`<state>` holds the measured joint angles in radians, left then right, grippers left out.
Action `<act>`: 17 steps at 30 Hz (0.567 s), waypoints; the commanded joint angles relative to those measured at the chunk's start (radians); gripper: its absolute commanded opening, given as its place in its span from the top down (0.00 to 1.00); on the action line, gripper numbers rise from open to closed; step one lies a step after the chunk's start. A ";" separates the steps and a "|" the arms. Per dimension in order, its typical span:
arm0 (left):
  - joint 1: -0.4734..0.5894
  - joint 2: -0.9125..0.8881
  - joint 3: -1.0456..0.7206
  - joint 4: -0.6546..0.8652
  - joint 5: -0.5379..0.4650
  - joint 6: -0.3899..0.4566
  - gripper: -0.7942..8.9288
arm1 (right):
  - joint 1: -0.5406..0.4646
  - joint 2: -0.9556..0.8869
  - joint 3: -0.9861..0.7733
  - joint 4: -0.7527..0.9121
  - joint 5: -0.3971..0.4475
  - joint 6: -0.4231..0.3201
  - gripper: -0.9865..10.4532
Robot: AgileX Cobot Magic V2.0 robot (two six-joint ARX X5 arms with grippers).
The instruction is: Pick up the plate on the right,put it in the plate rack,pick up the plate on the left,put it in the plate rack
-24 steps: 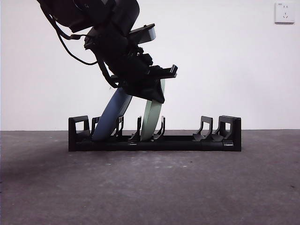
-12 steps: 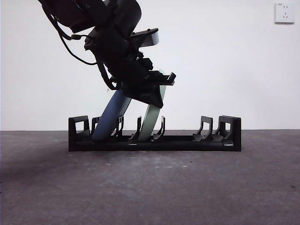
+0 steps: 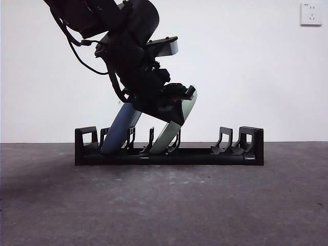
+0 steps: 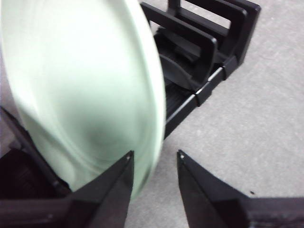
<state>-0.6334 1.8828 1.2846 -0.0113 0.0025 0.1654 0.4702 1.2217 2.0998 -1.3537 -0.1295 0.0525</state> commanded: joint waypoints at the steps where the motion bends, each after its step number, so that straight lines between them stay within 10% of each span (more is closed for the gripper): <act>1: -0.003 0.011 -0.007 0.000 -0.002 -0.001 0.75 | 0.001 0.000 -0.007 -0.024 -0.002 -0.005 0.58; 17: -0.026 -0.256 -0.006 -0.135 0.006 -0.022 0.75 | 0.001 0.000 -0.007 -0.024 -0.002 -0.005 0.58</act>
<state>-0.6521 1.6417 1.2831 -0.1383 0.0067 0.1589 0.4702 1.2217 2.0998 -1.3537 -0.1295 0.0525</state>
